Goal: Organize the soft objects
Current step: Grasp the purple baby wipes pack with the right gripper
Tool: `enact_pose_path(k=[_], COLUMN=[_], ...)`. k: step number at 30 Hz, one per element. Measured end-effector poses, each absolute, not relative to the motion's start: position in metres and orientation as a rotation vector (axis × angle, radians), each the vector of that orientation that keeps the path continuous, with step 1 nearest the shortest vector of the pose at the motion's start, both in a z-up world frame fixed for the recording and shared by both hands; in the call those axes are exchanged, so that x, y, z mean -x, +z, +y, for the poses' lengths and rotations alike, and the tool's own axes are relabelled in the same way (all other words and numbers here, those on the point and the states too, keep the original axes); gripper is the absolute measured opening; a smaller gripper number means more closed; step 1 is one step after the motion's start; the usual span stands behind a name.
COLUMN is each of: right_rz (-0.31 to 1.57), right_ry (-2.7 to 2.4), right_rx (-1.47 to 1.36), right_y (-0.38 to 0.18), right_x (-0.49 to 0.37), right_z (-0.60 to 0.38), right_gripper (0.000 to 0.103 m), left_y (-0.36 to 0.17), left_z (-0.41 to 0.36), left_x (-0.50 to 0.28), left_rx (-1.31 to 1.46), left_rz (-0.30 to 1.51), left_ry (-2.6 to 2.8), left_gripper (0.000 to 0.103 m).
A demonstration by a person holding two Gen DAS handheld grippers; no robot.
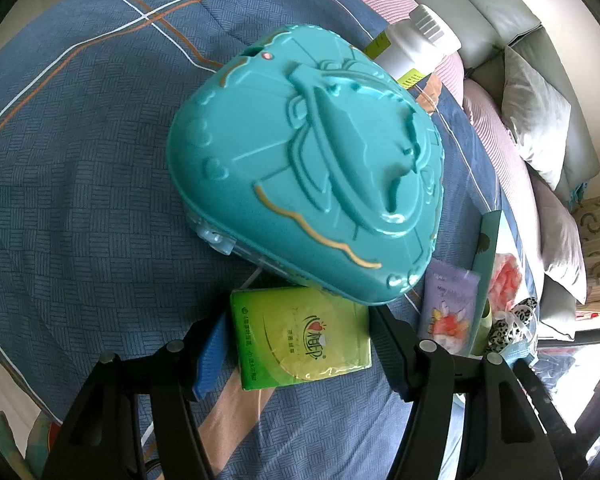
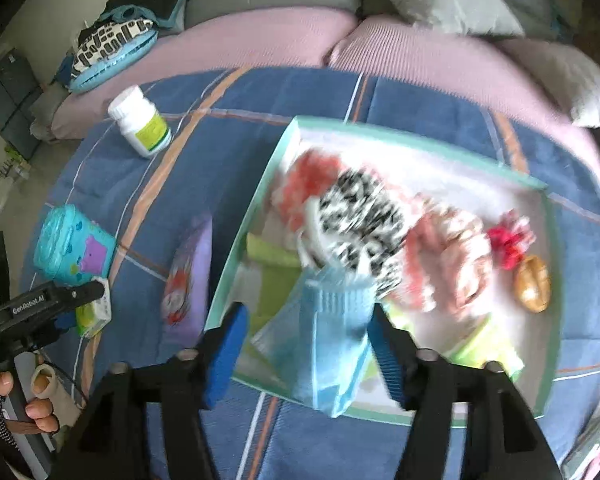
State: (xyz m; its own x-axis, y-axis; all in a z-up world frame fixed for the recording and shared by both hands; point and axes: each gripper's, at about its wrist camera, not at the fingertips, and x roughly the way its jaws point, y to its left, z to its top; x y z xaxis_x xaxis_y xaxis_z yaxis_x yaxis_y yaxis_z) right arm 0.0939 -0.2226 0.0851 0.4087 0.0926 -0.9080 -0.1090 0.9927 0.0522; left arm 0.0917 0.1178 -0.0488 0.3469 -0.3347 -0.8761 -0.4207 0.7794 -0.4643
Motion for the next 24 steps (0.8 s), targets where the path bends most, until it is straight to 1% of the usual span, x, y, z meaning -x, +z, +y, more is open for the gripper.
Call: enact_pose_path(k=[5, 8, 14, 18, 24], right_rz=[1.045, 1.033, 1.175, 1.264, 1.332], right_ry=[0.097, 0.207, 0.315, 0.267, 0.215], right_rx=[0.082, 0.141, 0.243, 0.259, 0.227], right_y=[0.119, 0.12, 0.066, 0.04, 0.021], right_x=[-0.093, -0.091, -0.099, -0.109, -0.125], right_z=[-0.208, -0.172, -0.104, -0.095, -0.091], right_gripper=[0.067, 0.067, 0.068, 0.068, 0.068], left_y=[-0.049, -0.048, -0.048, -0.048, -0.048], left_z=[0.117, 0.116, 0.115, 0.118, 0.122], left_x=[-0.092, -0.092, -0.091, -0.09, -0.087], left_rx=[0.719, 0.714, 0.715, 0.721, 0.725], left_rz=[1.246, 1.245, 1.245, 1.242, 1.239], left_ry=[0.065, 0.067, 0.063, 0.06, 0.055], left_gripper=[0.067, 0.067, 0.067, 0.067, 0.067])
